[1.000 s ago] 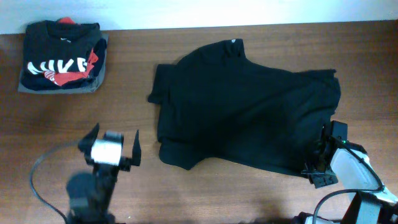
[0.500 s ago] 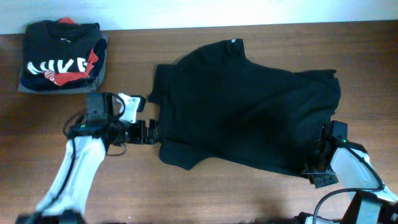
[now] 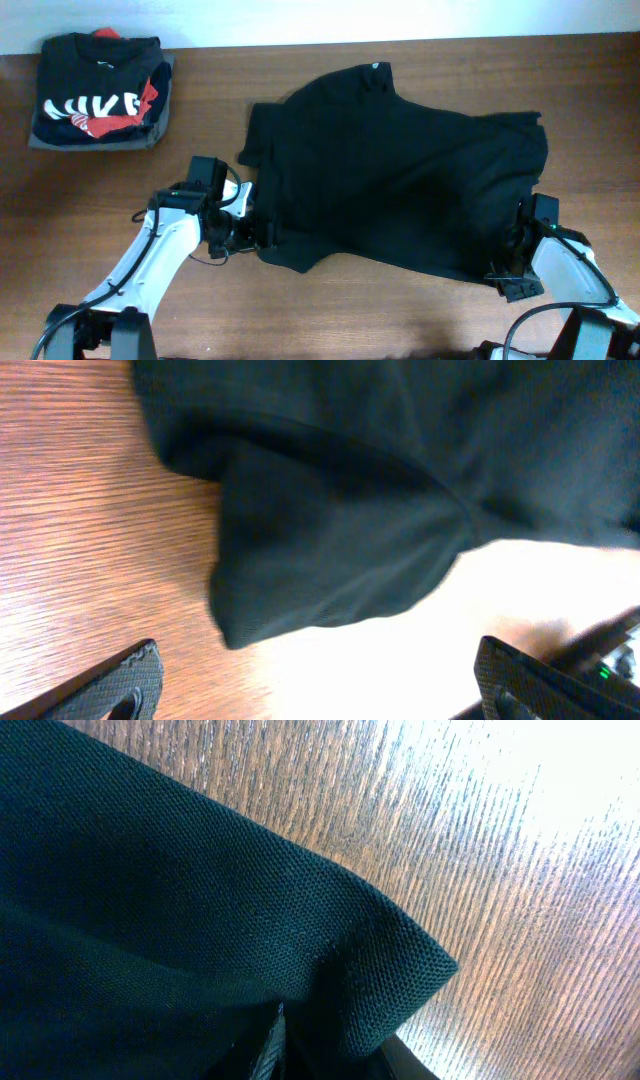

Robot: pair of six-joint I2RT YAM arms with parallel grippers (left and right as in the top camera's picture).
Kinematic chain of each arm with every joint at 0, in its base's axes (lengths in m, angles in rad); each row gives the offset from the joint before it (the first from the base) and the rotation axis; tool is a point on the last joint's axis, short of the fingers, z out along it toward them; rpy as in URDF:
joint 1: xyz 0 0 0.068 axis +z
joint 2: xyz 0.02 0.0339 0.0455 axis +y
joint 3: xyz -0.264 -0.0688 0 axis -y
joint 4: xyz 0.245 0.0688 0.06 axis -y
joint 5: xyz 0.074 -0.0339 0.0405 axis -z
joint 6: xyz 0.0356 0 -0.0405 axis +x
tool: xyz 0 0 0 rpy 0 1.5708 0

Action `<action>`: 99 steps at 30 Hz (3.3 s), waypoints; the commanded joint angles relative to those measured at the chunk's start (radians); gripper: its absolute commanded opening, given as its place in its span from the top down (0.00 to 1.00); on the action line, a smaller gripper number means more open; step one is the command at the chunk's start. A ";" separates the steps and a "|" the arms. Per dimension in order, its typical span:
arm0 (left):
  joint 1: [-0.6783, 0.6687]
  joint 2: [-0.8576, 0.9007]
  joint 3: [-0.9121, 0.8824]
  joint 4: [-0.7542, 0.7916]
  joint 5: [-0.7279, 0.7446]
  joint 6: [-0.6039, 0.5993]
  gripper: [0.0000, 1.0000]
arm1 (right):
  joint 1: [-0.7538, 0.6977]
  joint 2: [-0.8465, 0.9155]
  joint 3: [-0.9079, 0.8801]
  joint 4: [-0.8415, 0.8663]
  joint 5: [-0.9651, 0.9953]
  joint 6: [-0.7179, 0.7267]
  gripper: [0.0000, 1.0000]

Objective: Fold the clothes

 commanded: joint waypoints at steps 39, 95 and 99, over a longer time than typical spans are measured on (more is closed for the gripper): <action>0.000 0.116 0.228 -0.004 0.002 0.016 0.99 | -0.004 0.006 0.274 -0.357 0.103 0.007 0.95; -0.022 0.340 0.244 0.778 -0.001 0.015 0.99 | -0.003 0.109 0.354 0.028 0.083 0.047 0.94; -0.022 0.360 0.244 0.789 -0.001 0.015 0.99 | -0.003 0.153 0.354 0.027 0.082 0.047 0.91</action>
